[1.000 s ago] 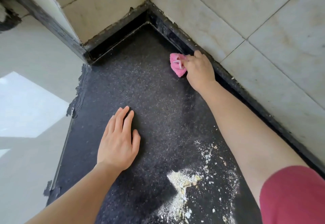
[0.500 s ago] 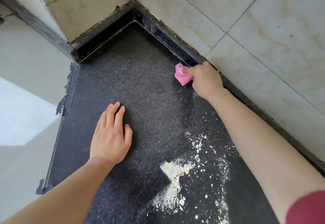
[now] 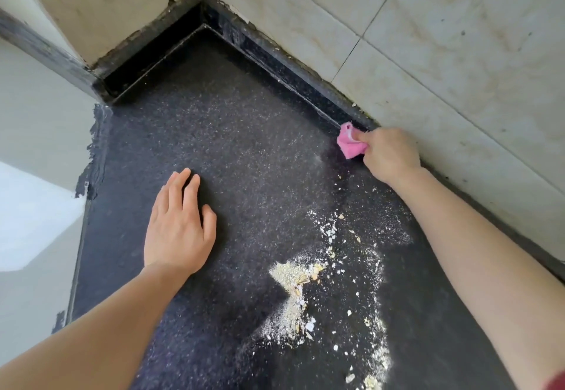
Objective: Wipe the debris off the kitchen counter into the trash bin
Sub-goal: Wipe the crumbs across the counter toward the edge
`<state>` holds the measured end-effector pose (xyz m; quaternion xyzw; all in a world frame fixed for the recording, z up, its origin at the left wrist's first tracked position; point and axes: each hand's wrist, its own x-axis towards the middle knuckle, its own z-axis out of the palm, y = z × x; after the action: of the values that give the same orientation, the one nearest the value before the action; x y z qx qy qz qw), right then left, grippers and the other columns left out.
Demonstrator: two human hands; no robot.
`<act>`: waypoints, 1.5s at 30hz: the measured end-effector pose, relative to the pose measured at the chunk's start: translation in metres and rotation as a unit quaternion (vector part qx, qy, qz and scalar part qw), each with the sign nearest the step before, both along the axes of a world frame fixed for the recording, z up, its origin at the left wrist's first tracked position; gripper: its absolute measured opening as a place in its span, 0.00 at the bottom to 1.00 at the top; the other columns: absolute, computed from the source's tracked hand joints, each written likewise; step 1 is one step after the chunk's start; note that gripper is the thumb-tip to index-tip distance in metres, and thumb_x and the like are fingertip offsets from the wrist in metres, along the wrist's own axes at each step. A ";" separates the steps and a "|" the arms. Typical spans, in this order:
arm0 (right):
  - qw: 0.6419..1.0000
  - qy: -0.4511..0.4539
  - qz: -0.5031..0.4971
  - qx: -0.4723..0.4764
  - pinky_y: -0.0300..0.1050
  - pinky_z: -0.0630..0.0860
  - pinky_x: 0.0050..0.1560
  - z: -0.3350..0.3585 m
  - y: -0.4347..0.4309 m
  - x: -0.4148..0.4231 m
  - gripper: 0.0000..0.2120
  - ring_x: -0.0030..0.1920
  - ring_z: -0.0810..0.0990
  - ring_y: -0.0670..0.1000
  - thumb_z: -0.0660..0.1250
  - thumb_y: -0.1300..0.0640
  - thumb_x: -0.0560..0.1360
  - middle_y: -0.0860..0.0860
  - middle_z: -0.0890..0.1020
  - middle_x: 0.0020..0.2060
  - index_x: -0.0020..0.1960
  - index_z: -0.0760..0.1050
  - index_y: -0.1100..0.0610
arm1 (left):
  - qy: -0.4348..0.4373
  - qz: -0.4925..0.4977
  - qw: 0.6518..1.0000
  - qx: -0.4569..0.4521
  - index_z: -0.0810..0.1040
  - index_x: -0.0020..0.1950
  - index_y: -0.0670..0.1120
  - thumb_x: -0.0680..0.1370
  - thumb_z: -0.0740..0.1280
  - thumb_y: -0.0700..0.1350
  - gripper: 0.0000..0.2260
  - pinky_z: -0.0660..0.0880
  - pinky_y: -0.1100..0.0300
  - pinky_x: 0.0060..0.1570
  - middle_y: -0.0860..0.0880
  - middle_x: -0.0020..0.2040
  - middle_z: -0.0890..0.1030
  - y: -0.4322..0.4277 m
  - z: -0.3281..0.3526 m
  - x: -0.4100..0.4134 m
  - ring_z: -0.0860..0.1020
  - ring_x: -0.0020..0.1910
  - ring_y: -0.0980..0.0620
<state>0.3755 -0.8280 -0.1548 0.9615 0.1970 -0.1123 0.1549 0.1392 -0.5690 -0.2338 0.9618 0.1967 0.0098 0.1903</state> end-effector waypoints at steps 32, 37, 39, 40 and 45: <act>0.994 0.050 -0.099 -0.008 0.48 0.70 0.37 -0.015 -0.020 -0.024 0.22 0.43 0.76 0.59 0.59 0.63 0.77 0.56 0.71 0.46 0.70 0.67 0.52 | -0.005 -0.001 1.000 -0.007 0.63 0.72 0.38 0.79 0.53 0.48 0.24 0.55 0.49 0.74 0.42 0.74 0.62 0.000 -0.001 -0.001 0.56 0.75 0.44; 0.972 0.217 -0.066 0.058 0.44 0.66 0.34 0.001 -0.036 -0.033 0.14 0.34 0.73 0.54 0.57 0.68 0.73 0.51 0.71 0.31 0.35 0.74 0.53 | -0.002 0.005 1.000 -0.018 0.63 0.73 0.39 0.80 0.57 0.45 0.22 0.54 0.49 0.75 0.43 0.75 0.61 -0.001 0.000 -0.001 0.55 0.76 0.45; 0.969 0.226 -0.064 0.083 0.43 0.72 0.34 0.015 -0.039 -0.025 0.22 0.35 0.77 0.54 0.57 0.68 0.74 0.50 0.77 0.35 0.54 0.78 0.43 | -0.001 0.004 1.000 -0.019 0.63 0.73 0.39 0.80 0.57 0.46 0.22 0.54 0.49 0.75 0.43 0.75 0.61 -0.001 0.000 -0.001 0.55 0.76 0.45; 0.977 0.183 -0.071 0.084 0.44 0.73 0.33 0.012 -0.039 -0.019 0.26 0.36 0.78 0.54 0.56 0.67 0.76 0.51 0.79 0.40 0.64 0.72 0.40 | 0.000 0.004 1.000 -0.019 0.63 0.73 0.39 0.80 0.57 0.46 0.22 0.54 0.49 0.75 0.43 0.75 0.61 -0.001 0.000 -0.001 0.55 0.76 0.45; 0.994 0.054 -0.077 0.047 0.47 0.68 0.38 -0.028 -0.022 -0.034 0.27 0.41 0.71 0.52 0.62 0.67 0.75 0.53 0.68 0.45 0.73 0.65 0.53 | -0.001 0.002 1.000 -0.018 0.63 0.73 0.39 0.80 0.57 0.46 0.22 0.54 0.49 0.75 0.43 0.75 0.61 -0.001 0.000 0.000 0.55 0.76 0.45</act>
<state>0.3420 -0.8503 -0.1830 0.9726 0.1357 -0.1663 0.0891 0.1388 -0.5702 -0.2333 0.9578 0.1985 0.0078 0.2079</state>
